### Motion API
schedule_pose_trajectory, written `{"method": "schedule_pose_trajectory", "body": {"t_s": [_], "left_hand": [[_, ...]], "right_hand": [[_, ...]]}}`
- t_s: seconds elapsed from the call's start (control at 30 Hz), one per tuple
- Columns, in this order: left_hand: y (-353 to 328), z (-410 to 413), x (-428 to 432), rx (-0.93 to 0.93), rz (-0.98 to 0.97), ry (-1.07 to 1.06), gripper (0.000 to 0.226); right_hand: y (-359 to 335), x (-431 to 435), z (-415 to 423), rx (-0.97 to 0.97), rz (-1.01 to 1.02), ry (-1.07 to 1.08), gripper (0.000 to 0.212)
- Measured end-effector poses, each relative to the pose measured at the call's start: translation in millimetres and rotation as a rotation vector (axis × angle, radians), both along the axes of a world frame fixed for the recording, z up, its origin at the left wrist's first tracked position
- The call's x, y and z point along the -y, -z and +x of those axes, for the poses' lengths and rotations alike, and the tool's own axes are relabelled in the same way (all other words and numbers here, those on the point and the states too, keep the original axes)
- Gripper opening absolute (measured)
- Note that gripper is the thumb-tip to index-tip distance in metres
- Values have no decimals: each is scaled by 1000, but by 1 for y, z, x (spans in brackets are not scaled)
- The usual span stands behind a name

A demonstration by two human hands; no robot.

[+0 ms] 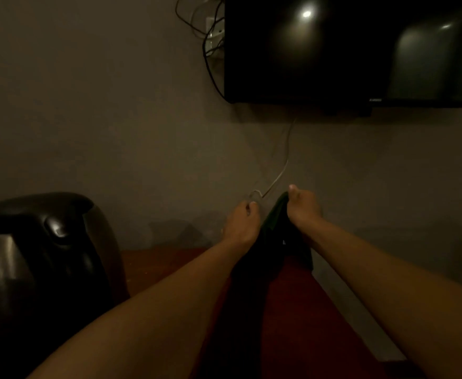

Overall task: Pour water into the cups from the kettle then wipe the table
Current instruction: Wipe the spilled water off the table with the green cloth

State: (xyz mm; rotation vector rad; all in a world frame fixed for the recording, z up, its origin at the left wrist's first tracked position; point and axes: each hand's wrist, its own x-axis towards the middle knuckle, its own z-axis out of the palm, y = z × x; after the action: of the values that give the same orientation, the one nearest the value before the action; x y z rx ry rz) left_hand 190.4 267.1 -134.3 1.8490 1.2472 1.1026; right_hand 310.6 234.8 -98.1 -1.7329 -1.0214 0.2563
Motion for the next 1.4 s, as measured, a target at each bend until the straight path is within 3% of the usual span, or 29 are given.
{"method": "schedule_pose_trajectory", "body": {"t_s": [0.2,0.33,0.5,0.7,0.9,1.03,1.17,1.23,1.3,1.4], "left_hand": [[-39,39,48,343,-296,192,34],[-49,64,76,614,-609,289,72],[-63,63,140,619,-805,394,85],[-82,46,196,928,-925,496,86],[-103,18,235,1144,-1012,565,87],[-117,-3,255,1133,-971,467,81],[-130,-24,281,1159,-943,329,68],[-128,-28,295,1189,-892,240,63],[-116,-28,298,1077,-759,225,59],[-109,-42,314,656,-437,162,40]], "right_hand": [[-46,50,11,-184,144,0,57],[-77,90,18,-328,210,-28,55],[-108,141,17,-462,202,-56,54],[-128,197,-8,-567,161,-88,47],[-126,247,-46,-328,162,-91,29],[-118,276,-70,-53,206,-88,36],[-108,290,-92,8,202,-35,32],[-98,297,-104,-168,166,-44,39],[-87,306,-115,-566,143,-160,54],[-79,333,-137,-945,229,-356,65]]}}
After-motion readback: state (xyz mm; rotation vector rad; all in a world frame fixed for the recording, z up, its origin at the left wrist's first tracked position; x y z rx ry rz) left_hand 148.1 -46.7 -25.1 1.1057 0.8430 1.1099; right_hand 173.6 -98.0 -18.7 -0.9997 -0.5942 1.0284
